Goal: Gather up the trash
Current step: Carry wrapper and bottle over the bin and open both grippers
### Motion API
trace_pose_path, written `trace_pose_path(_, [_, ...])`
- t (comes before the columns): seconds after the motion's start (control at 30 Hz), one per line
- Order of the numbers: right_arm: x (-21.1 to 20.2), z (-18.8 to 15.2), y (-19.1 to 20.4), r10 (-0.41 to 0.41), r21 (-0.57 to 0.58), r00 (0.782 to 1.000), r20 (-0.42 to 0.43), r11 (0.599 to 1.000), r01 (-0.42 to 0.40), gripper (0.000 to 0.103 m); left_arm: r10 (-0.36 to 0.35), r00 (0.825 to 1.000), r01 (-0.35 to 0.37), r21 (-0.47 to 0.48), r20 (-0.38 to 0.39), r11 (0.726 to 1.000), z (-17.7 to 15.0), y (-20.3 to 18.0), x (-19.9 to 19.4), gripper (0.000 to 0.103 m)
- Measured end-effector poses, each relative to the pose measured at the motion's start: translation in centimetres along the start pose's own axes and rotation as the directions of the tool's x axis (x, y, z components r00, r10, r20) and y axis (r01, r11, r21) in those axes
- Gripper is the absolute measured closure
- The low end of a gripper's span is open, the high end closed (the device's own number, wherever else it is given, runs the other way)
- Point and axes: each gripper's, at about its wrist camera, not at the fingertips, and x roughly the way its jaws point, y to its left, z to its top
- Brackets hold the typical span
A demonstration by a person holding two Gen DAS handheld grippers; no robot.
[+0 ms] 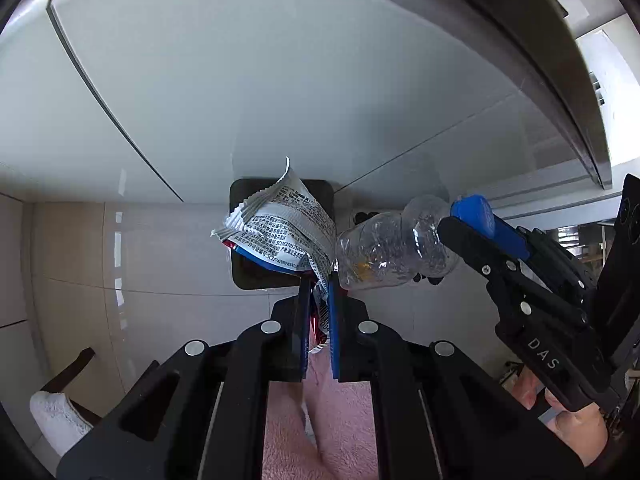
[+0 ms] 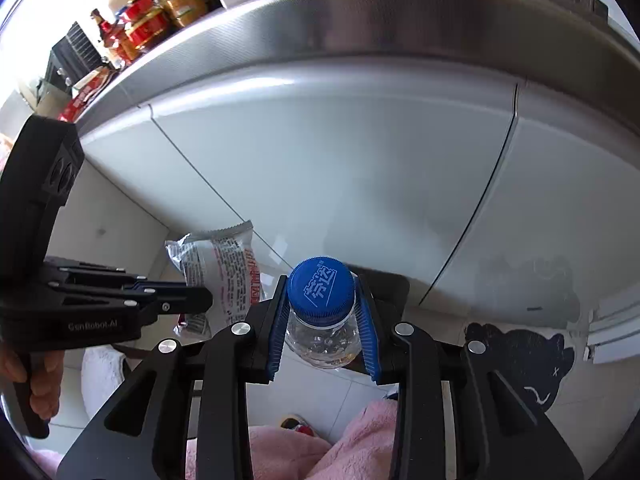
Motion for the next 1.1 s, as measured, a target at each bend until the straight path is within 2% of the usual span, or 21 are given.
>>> trace_pose_path(0.13, [4.5,-0.6,-1.4,-0.016,0.054,0.998,-0.053,0.998,0.018,0.070,0.002,0.998,-0.002,-0.009,-0.065,1.000,0.2,0.9,4.9,0.097])
trace_pose_path(0.43, [11.8,-0.6,-3.5,-0.005,0.157,0.993,-0.116,0.987,0.024,0.070,0.006,0.993,-0.010,-0.029,-0.122,1.000,0.2,3.1,12.4,0.096])
trace_pose_path(0.5, [12.9,-0.5,-3.9,0.006,0.176,0.991,-0.131,0.984,0.018,0.068,0.003,0.991,-0.007,-0.032,-0.131,0.999,0.3,3.4,13.5,0.093])
trace_pose_path(0.57, [13.8,-0.5,-4.2,0.020,0.203,0.987,-0.156,0.979,0.012,0.064,0.000,0.990,-0.005,-0.038,-0.140,0.999,0.5,3.8,14.2,0.081])
trace_pose_path(0.63, [13.9,-0.4,-4.4,0.014,0.203,0.988,-0.156,0.979,0.018,0.050,0.006,0.990,-0.012,-0.045,-0.139,0.999,0.4,4.0,14.5,0.070])
trace_pose_path(0.7, [13.8,-0.3,-4.4,0.009,0.207,0.988,-0.155,0.978,0.024,0.042,0.007,0.991,-0.014,-0.053,-0.137,0.999,0.3,4.2,14.3,0.063])
trace_pose_path(0.77, [13.3,-0.1,-4.4,0.004,0.208,0.988,-0.153,0.978,0.028,0.041,0.006,0.991,-0.013,-0.057,-0.131,0.998,0.2,4.4,13.7,0.059])
trace_pose_path(0.93, [10.0,1.2,-3.6,0.005,0.203,0.992,-0.127,0.979,0.021,0.041,-0.001,0.994,-0.007,-0.069,-0.109,0.998,0.2,4.7,11.0,0.055])
trace_pose_path(1.0, [7.7,1.9,-3.2,0.013,0.189,0.995,-0.101,0.982,0.006,0.037,-0.004,0.996,-0.001,-0.067,-0.085,0.998,0.3,4.3,8.9,0.052])
trace_pose_path(1.1, [2.5,3.3,-1.8,0.019,0.151,0.999,-0.032,0.988,-0.014,0.027,-0.012,0.999,0.010,-0.066,-0.030,0.998,0.4,3.3,4.8,0.044])
